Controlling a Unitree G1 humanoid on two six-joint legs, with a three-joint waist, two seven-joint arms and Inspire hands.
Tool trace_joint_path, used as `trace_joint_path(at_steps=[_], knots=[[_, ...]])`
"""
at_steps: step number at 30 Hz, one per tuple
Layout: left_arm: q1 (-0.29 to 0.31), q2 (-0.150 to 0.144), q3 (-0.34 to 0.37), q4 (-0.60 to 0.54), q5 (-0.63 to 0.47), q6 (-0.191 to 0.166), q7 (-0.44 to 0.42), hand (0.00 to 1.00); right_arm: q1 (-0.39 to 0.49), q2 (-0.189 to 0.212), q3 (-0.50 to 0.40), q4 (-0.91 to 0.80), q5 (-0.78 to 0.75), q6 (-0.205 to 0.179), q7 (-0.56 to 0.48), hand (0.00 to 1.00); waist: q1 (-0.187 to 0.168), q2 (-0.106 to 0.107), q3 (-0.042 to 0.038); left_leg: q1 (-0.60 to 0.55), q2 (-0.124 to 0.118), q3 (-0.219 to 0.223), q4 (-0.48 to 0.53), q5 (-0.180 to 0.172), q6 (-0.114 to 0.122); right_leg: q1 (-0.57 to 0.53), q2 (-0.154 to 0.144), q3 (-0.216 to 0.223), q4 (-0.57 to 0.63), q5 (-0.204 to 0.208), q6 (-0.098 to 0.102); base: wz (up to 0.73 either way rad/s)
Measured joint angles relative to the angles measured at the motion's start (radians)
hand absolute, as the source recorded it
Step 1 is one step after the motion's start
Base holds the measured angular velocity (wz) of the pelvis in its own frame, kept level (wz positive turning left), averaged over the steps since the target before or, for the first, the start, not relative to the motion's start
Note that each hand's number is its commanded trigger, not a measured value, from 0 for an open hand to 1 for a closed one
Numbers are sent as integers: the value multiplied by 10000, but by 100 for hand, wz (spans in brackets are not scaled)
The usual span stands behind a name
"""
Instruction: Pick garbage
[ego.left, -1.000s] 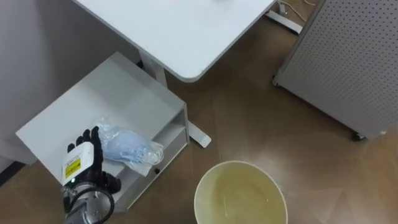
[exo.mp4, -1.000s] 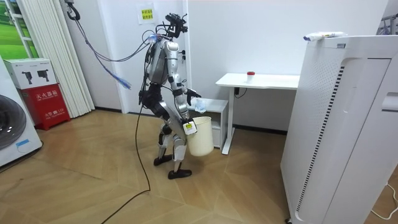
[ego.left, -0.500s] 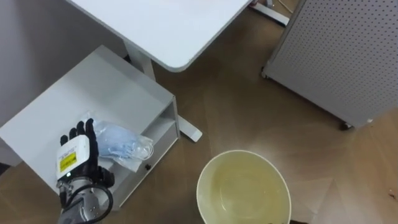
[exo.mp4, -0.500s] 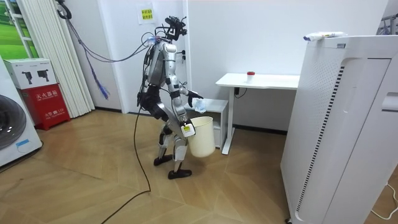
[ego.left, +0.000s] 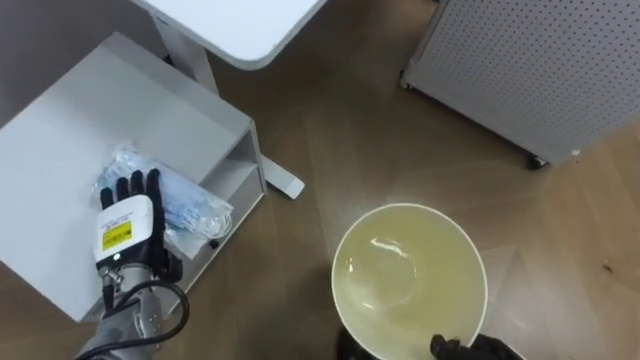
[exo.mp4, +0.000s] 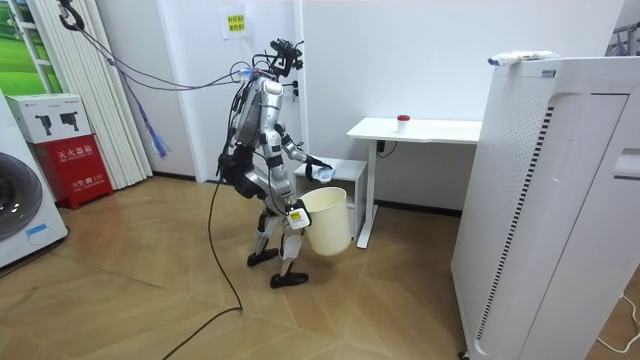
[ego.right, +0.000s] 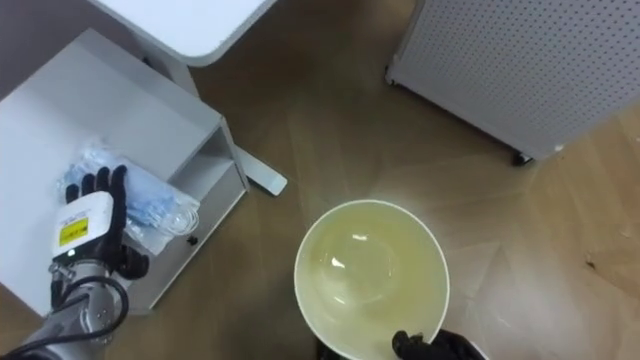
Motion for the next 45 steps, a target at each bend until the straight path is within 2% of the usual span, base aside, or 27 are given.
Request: trace_joint_path(at_steps=[1,2,3,4,5,9,15,17,24,30,36,39,42,45], knots=[[-10,0,-110,16,-4,-27,20,0,-7,10,15,-13,97,-3,11,100,-32,-2,-1,-51,4,-7,71,-12,-17,-66,-4,12,88,-26,-22,0],[-36,3,-198,54,-2,-30,61,23,-9,20,18,-28,167,-7,3,100,-35,-3,-1,-88,16,-11,107,-21,-27,-106,-6,12,120,-34,-35,0],[-68,4,-247,95,-1,-36,131,63,-7,32,24,-46,211,-3,-9,100,-67,-4,0,-182,29,-36,179,-33,-43,-185,-13,5,187,-46,-54,0],[-110,16,-247,148,0,-36,187,92,-8,36,39,-115,242,0,-11,100,-142,-5,-1,-312,24,-80,260,-40,-57,-297,-14,-16,262,-59,-75,0],[-157,21,-247,182,3,-32,200,100,-7,39,49,-170,248,8,-12,100,-155,-7,-2,-385,34,-102,311,-47,-69,-357,-11,-21,288,-60,-78,0],[-476,45,-262,192,2,-8,529,100,-22,22,69,-346,248,22,-23,100,-182,-14,-3,-752,119,-234,600,-111,-134,-627,17,-86,445,-66,-104,0],[-992,543,-627,168,2,54,731,100,-32,2,185,-510,248,45,-22,100,-181,-16,-5,-868,177,-344,730,-143,-144,-631,76,-178,417,-39,-127,-1],[-1063,577,-632,164,3,148,844,100,-23,-27,191,-599,244,142,-24,100,-184,-16,-5,-854,171,-334,728,-142,-128,-625,64,-179,416,-34,-123,0],[-1083,627,-625,136,2,321,848,100,-22,-37,207,-746,235,260,-27,100,-172,-9,-8,-728,168,-302,644,-137,-107,-522,55,-178,379,-40,-132,0],[-706,617,-620,132,-6,325,579,100,-19,-37,443,-715,222,250,-35,100,-116,-3,-6,-280,153,-143,401,-130,-113,-197,13,-119,274,-66,-129,-1],[-238,454,-593,226,-255,273,153,100,-30,119,486,-419,-24,234,-136,100,94,13,1,554,120,-14,-154,-64,-160,558,-19,-200,-167,-61,-125,0],[-133,365,-579,354,-443,92,120,100,-114,250,613,-98,-219,85,-237,100,180,44,18,991,25,-19,-610,60,-170,1011,-61,-271,-524,-42,-94,12],[78,143,-579,338,-1012,-288,121,100,-286,415,790,453,-326,-117,-321,100,296,69,32,1586,-33,33,-1134,165,-185,1567,-171,-430,-883,-35,-69,7],[300,-229,-548,328,-1785,-722,111,100,-320,463,898,722,-434,-228,-351,100,686,69,33,2130,-65,210,-1511,179,-200,2015,-182,-517,-1199,-31,-60,-10]])
